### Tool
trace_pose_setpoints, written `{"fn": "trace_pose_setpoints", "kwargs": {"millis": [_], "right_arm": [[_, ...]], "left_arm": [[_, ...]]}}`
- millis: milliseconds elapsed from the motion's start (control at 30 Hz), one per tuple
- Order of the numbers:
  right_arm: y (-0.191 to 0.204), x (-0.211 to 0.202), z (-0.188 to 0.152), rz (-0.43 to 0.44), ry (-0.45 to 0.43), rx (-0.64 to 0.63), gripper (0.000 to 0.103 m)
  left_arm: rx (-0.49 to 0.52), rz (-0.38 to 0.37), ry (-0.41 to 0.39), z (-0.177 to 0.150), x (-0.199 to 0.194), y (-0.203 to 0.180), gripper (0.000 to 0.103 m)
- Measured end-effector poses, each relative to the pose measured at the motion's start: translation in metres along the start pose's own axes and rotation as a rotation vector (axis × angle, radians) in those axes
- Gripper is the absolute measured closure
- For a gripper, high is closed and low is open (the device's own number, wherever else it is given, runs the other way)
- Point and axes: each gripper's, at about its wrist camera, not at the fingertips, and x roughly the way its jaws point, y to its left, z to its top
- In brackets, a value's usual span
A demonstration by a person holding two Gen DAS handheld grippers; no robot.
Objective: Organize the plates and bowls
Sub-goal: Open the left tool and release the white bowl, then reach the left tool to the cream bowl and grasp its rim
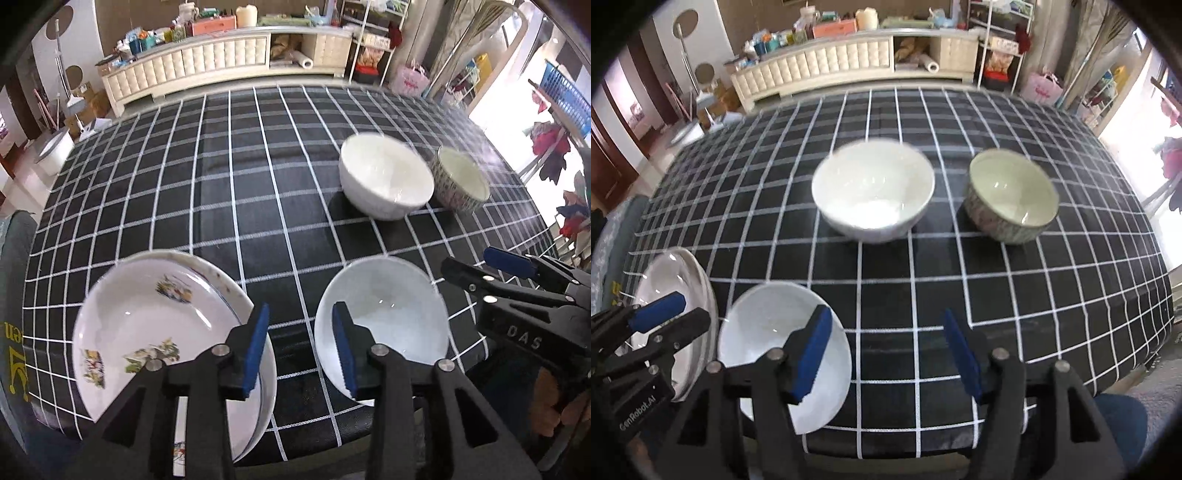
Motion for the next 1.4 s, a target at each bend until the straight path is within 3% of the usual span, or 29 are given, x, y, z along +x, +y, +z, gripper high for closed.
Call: {"fn": "trace_pose_setpoints", "kwargs": {"millis": [333,633,1033,1400], "right_arm": [[0.001,-0.055,0.021,0.042,-0.127,-0.022,0.035],[-0.001,-0.078,0.045,0.066,-0.184,-0.05,0.035],[-0.013,-0.06,0.079,0.066,-0.179,-0.051,0.034],[-0.026,-0.02,0.107,0.051,-0.136,-0.059,0.035]], "left_arm": [[0.042,-0.015,-0.139,0.03,-0.05,-0.013,0.047],[0.071,-0.013,-0.204,0.063,-0.076,-0.018,0.046],[0.117,-0.02,-0.18,0.103,-0.052,-0.029,0.046],[0.119,-0.048,-0.095,0.134,-0.003,-0.032,0.046]]}}
